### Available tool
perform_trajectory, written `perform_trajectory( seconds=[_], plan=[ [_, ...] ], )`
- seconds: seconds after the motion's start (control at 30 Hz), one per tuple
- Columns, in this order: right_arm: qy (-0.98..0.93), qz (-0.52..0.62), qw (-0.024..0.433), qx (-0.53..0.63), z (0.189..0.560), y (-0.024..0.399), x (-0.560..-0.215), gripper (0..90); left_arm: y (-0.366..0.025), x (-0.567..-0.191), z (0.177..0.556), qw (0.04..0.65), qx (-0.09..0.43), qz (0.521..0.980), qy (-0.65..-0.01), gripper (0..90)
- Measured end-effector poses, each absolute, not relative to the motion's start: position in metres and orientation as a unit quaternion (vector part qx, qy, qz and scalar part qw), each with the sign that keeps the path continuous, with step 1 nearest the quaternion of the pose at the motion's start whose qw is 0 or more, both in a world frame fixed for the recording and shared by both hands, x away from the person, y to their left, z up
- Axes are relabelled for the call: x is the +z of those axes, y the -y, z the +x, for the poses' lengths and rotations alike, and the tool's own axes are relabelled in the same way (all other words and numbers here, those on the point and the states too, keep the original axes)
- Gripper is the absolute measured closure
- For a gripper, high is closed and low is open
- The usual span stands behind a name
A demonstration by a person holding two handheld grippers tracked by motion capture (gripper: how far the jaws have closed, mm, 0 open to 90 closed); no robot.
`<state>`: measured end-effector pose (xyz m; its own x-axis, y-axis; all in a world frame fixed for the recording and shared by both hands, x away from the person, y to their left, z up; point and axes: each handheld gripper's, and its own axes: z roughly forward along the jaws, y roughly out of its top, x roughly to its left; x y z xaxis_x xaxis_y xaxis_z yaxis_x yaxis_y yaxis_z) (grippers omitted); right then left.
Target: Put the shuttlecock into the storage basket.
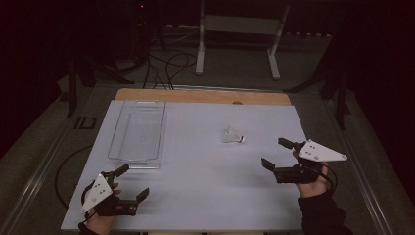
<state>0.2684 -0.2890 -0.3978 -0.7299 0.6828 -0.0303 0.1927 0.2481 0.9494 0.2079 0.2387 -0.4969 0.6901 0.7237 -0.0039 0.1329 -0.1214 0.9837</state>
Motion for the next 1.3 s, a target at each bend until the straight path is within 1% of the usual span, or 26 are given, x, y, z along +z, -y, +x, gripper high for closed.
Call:
perform_trajectory(
  seconds=[0.17, 0.4, 0.57, 0.6, 0.63, 0.83, 0.93, 1.3],
  plan=[
    [-0.764, 0.282, 0.220, 0.538, 0.280, 0.286, -0.388, 9.6, -0.239, -0.497, 0.208, 0.589, 0.250, 0.706, -0.303, 0.0],
    [-0.774, 0.278, 0.213, 0.528, 0.294, 0.280, -0.384, 9.6, -0.239, -0.497, 0.208, 0.588, 0.250, 0.708, -0.302, 0.0],
    [-0.790, 0.273, 0.192, 0.515, 0.307, 0.275, -0.385, 9.6, -0.238, -0.496, 0.208, 0.587, 0.250, 0.709, -0.300, 0.0],
    [-0.796, 0.276, 0.175, 0.510, 0.313, 0.274, -0.386, 9.6, -0.238, -0.496, 0.208, 0.587, 0.250, 0.709, -0.300, 0.0],
    [-0.799, 0.278, 0.169, 0.505, 0.316, 0.273, -0.387, 9.6, -0.238, -0.496, 0.208, 0.588, 0.251, 0.708, -0.300, 0.0],
    [-0.808, 0.277, 0.168, 0.493, 0.325, 0.270, -0.389, 9.6, -0.239, -0.496, 0.208, 0.589, 0.250, 0.708, -0.299, 0.0],
    [-0.810, 0.280, 0.160, 0.491, 0.332, 0.268, -0.391, 9.6, -0.238, -0.496, 0.208, 0.589, 0.250, 0.708, -0.299, 0.0],
    [-0.829, 0.288, 0.163, 0.452, 0.353, 0.258, -0.399, 9.7, -0.238, -0.496, 0.208, 0.589, 0.246, 0.710, -0.297, 0.0]
  ],
)
